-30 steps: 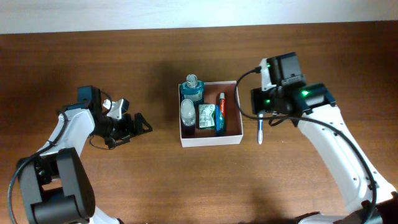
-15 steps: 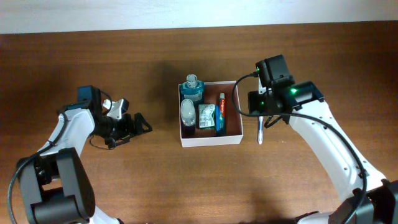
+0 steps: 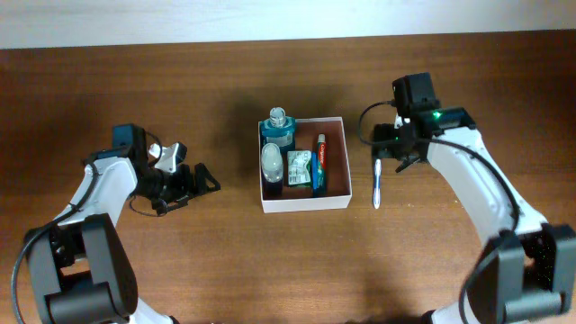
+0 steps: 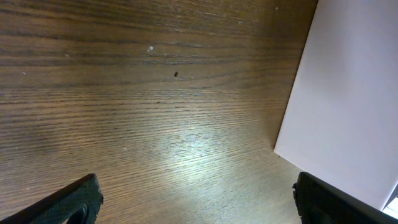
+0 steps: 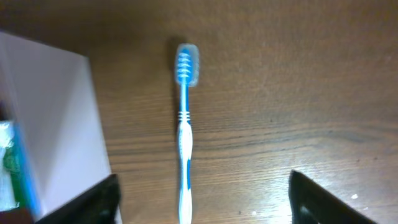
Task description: Pack container
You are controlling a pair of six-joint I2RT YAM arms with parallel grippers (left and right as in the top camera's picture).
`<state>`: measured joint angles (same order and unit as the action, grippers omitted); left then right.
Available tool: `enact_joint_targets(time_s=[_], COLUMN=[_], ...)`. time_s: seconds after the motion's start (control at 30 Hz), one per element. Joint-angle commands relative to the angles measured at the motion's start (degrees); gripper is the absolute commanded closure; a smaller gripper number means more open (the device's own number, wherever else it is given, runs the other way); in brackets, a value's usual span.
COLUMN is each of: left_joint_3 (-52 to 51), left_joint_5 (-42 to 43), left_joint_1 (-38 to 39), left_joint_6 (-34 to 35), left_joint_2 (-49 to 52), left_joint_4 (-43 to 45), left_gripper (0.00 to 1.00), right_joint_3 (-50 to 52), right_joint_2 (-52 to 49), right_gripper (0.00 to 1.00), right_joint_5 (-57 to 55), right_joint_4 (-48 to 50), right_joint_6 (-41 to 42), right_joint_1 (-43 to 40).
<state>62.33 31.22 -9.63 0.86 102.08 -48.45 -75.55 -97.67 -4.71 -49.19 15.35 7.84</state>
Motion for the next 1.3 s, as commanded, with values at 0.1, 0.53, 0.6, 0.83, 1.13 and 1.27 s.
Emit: enact_joint_targets(time_s=[0.1,0.53,0.6,0.83,1.13,1.27], left_joint_3=[-0.35,-0.35,-0.35,-0.35,-0.37,-0.35], left_joint_5=[0.2,0.2,0.2,0.2,0.2,0.2], left_joint_1=[-0.2,-0.2,-0.17,-0.2,-0.2,-0.2], left_joint_6=[-0.68,-0.68,-0.7,-0.68,-0.68,-0.68], left_joint_2=[-1.51,-1.51,-1.51,-1.51,-1.51,-1.51], left_joint_4=[-0.02,-0.02,-0.02,-0.02,-0.02,-0.02], left_gripper=[0.01,0.01,0.01,0.01,0.01,0.01], right_joint_3=[-0.42,-0.42,-0.42,-0.33,-0.31,-0.31], right_joint_2=[-7.1,-11.85,-11.98,-13.22,-16.41,-17.27], right_gripper=[0.34,0.51,0.53,0.58,0.59,0.6], right_joint_5=[-0.07,3.28,3.21,3.19,3.19,3.19], right_joint_4=[1.46,6.25,6.82,8.33,9.46,9.88], right_joint_6=[0.35,0.39,0.39,0.42,0.63,0.63], right_joint_1=[-0.39,-0.35,-0.35,-0.35,-0.35,-0.35])
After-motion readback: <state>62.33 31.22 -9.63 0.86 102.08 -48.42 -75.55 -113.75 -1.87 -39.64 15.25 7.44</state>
